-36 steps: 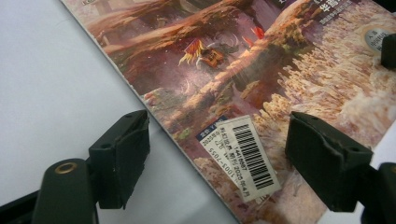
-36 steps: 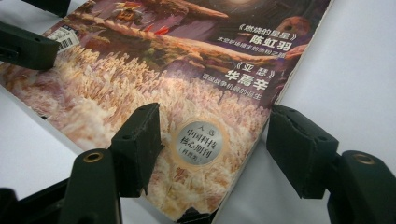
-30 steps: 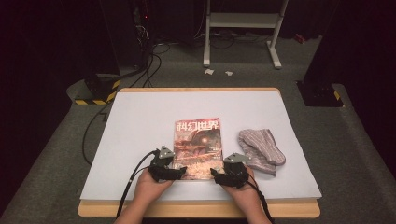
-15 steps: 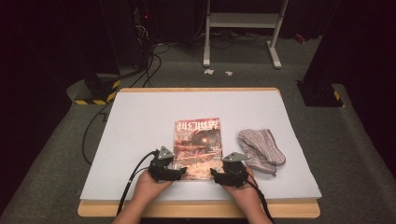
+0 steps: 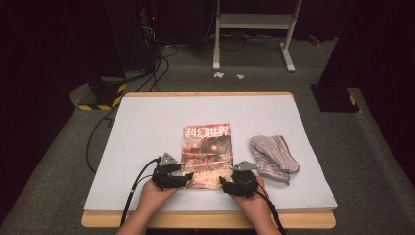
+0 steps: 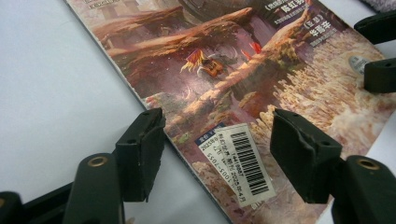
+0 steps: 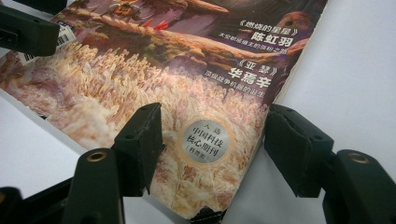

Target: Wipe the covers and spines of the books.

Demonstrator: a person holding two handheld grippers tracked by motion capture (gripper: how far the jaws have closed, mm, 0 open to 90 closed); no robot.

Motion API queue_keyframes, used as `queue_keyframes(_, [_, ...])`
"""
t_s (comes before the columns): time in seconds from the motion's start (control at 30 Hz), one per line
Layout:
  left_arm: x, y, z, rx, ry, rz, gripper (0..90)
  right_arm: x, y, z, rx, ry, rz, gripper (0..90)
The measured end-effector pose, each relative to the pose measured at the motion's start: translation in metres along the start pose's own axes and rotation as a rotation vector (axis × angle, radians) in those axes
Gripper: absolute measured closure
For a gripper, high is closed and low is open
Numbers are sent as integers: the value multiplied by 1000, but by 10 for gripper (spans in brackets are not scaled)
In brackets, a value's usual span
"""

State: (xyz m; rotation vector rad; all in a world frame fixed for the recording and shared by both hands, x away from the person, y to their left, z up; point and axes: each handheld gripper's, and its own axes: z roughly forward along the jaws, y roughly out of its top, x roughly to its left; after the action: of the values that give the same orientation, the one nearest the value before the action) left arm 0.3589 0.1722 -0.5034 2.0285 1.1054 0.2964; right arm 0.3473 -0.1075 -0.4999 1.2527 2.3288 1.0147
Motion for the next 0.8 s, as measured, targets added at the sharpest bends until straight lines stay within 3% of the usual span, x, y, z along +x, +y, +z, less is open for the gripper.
queue_keyframes(0.07, [-1,-2,-1,1,11,38,382,-1,-1,0,3,13,5,372])
queue_keyframes(0.23, [-3,-5,-2,-10,44,24,348,-3,-4,-1,-14,27,7,372])
queue_keyframes(0.47, [-4,-6,-3,-20,41,31,352,-3,-6,-3,-12,36,6,372])
queue_keyframes(0.63, [-3,-2,-2,20,32,14,365,-3,-6,-3,-8,35,5,372])
queue_keyframes(0.8, [-1,-1,-2,23,15,0,393,-3,-5,-3,-5,36,7,372])
